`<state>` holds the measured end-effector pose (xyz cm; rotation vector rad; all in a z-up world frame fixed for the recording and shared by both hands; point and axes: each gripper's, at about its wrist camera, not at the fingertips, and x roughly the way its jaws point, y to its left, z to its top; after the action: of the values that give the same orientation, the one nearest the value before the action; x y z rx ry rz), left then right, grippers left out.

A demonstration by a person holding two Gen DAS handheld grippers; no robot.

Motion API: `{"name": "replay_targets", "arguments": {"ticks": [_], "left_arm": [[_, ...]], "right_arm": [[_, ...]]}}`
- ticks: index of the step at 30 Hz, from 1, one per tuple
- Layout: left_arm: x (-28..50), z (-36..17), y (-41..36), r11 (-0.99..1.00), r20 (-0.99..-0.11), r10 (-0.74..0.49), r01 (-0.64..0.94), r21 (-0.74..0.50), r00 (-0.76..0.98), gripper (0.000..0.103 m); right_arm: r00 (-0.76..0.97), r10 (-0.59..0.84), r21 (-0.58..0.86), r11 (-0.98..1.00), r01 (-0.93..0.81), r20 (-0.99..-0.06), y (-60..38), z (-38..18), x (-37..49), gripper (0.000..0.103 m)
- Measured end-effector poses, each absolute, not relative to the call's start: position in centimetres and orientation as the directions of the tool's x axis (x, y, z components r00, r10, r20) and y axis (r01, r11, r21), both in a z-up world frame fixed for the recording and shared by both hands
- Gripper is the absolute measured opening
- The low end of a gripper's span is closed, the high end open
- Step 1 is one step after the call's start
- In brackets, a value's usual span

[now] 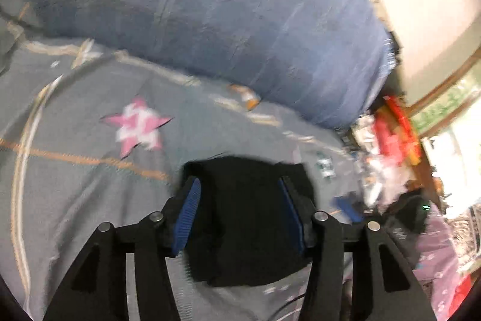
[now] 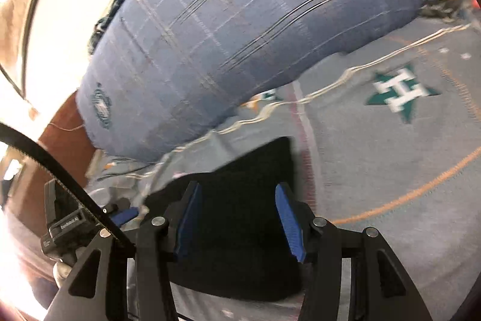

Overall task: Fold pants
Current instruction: 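Lift the pants end with both grippers and fold it over the rest, then open both grippers and pull back from the folded black pants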

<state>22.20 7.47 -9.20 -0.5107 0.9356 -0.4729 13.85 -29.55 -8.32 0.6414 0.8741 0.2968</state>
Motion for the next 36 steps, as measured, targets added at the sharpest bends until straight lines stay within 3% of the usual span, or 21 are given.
{"name": "replay_targets", "arguments": {"ticks": [4,6,9,14,17,22,28,33,36], "left_arm": [[25.2,-11.5,3.2,0.803,-0.679,-0.579,0.175,-0.569,0.45,0.051],[26.7,-14.0,2.6,0.833,-0.718,-0.534,0.132,-0.537,0.447,0.051],[27.3,-16.3,2.6,0.832,-0.699,-0.524,0.116,-0.543,0.486,0.047],[26.8,-15.0,4.2,0.801,-0.672,-0.563,0.116,-0.587,0.482,0.048],[24.6,-13.0,6.2,0.817,-0.677,-0.53,0.096,-0.568,0.511,0.05],[18.2,-10.6,7.8,0.887,-0.693,-0.404,0.071,-0.457,0.597,0.056],[9.2,-9.9,7.3,0.956,-0.7,-0.23,0.022,-0.293,0.676,0.062],[4.4,-9.5,6.2,0.993,-0.668,-0.053,-0.034,-0.116,0.742,0.077],[2.8,-9.2,5.9,0.995,-0.665,-0.033,-0.037,-0.091,0.746,0.08]], "right_arm": [[0.557,0.592,0.721,0.693,0.018,-0.582,-27.4,-10.4,16.4,0.056],[0.545,0.556,0.692,0.719,0.062,-0.627,-26.9,-12.0,17.6,0.056],[0.549,0.5,0.64,0.763,0.085,-0.669,-26.7,-13.7,18.6,0.054],[0.57,0.469,0.612,0.787,0.077,-0.675,-26.1,-13.2,18.6,0.054],[0.619,0.421,0.581,0.811,0.07,-0.663,-26.4,-11.1,16.9,0.061],[0.672,0.37,0.542,0.838,0.057,-0.641,-26.5,-9.0,11.1,0.066],[0.66,0.299,0.44,0.896,0.054,-0.689,-23.2,-8.9,2.9,0.068],[0.647,0.226,0.329,0.944,0.04,-0.728,-20.7,-9.4,-1.2,0.07],[0.642,0.2,0.286,0.958,0.032,-0.74,-19.7,-9.6,-2.5,0.07]]}}
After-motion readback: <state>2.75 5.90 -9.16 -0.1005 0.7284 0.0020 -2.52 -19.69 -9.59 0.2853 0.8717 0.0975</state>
